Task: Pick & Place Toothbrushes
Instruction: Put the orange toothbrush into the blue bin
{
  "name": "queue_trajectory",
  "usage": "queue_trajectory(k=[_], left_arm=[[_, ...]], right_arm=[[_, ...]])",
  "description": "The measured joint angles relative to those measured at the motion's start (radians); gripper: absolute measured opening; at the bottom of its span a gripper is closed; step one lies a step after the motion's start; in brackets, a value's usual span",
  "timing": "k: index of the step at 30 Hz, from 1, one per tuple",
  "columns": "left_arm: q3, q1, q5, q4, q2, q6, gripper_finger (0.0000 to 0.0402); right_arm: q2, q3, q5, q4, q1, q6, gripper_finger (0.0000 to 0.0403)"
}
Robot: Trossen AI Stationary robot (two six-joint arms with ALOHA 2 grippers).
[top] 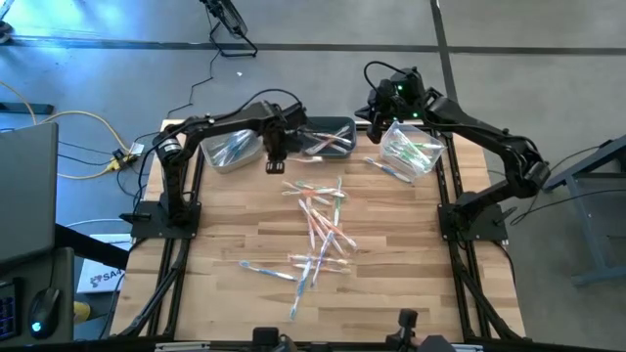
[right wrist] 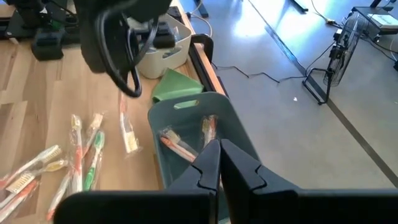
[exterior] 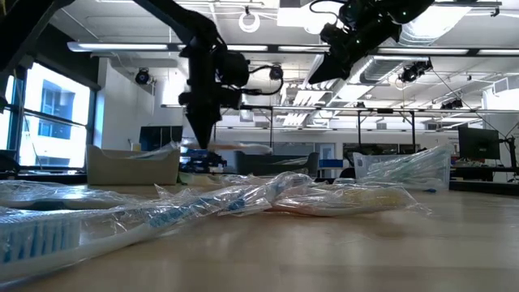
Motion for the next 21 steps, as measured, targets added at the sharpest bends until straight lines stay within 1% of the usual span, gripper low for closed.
queue_trajectory(k=[5, 9, 13, 15, 19, 21], left_arm=[[0.076, 0.009, 0.035, -0.117, 0.000, -0.017, 0.0014], [0.097, 0.037, 0.107, -0.099, 0.000, -0.063, 0.0013], [0.129, 0.063, 0.165, -0.024, 0.000, -0.130, 0.0013], [0.155, 0.068, 0.165, 0.015, 0.000, -0.154, 0.0013], [0.169, 0.065, 0.146, 0.197, -0.002, -0.180, 0.0013], [0.170, 0.065, 0.155, 0.291, -0.002, -0.198, 0.0013]], right_arm=[[-0.033, 0.000, 0.002, -0.032, 0.000, -0.008, 0.0004], [-0.076, 0.000, 0.011, -0.081, 0.000, -0.030, 0.0004], [-0.127, 0.000, 0.056, -0.134, 0.000, -0.030, 0.0004], [-0.151, 0.000, 0.092, -0.161, 0.000, -0.039, 0.0004], [-0.179, 0.000, 0.166, -0.178, 0.000, -0.049, 0.0004], [-0.180, 0.000, 0.187, -0.178, 0.000, -0.049, 0.0004]])
